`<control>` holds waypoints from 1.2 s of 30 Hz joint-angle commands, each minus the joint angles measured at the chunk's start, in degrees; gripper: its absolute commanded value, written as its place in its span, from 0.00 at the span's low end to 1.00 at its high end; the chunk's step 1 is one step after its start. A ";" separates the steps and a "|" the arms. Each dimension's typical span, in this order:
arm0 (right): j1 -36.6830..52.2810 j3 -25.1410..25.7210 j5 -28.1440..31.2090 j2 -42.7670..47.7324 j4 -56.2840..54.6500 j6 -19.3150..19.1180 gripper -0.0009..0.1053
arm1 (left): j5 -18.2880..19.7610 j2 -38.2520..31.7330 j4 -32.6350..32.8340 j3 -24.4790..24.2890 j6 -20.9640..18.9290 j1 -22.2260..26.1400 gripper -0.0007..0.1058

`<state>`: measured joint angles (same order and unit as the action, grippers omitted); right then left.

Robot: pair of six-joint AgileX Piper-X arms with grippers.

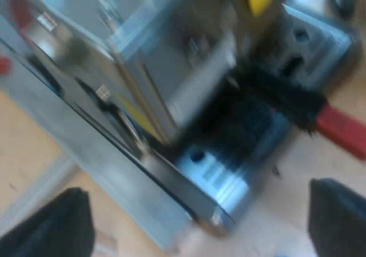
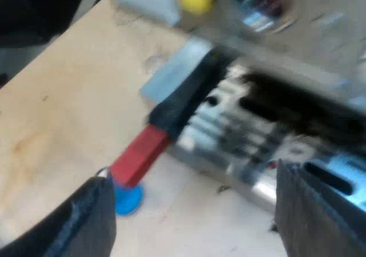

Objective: Put the handle in the coffee machine

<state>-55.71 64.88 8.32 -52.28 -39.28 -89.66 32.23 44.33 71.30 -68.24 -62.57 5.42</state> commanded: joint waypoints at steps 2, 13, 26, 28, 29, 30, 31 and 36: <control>10.74 1.88 -5.97 0.24 -2.37 -1.87 0.59 | -0.69 -0.41 -7.56 -3.17 -11.85 0.11 0.79; 42.34 1.53 -7.28 4.55 -15.48 -6.14 0.59 | -4.36 -5.08 -8.40 -4.09 -21.60 0.11 0.79; 57.51 -7.00 -9.47 27.46 -15.88 -14.29 0.59 | -9.40 -21.61 -8.40 2.89 -23.28 0.11 0.79; 57.51 -8.44 -9.47 31.53 -15.87 -14.29 0.59 | -9.55 -25.18 -8.40 6.17 -23.28 0.11 0.79; 57.51 -9.22 -9.47 34.01 -15.87 -14.29 0.59 | -9.69 -28.03 -8.40 8.50 -23.28 0.11 0.79; 57.51 -9.61 -9.47 35.96 -16.05 -14.29 0.59 | -9.69 -29.55 -8.40 9.27 -23.28 0.11 0.79; 57.51 -10.24 -9.47 38.29 -16.43 -14.29 0.59 | -9.68 -32.57 -8.20 11.51 -23.28 0.11 0.79; 57.51 -12.69 -9.47 48.68 -17.61 -14.29 0.59 | -9.68 -43.75 -4.65 18.12 -23.28 0.11 0.79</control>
<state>1.50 52.15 -0.76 -4.93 -56.77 -103.16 22.97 1.66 66.45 -50.31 -85.21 5.42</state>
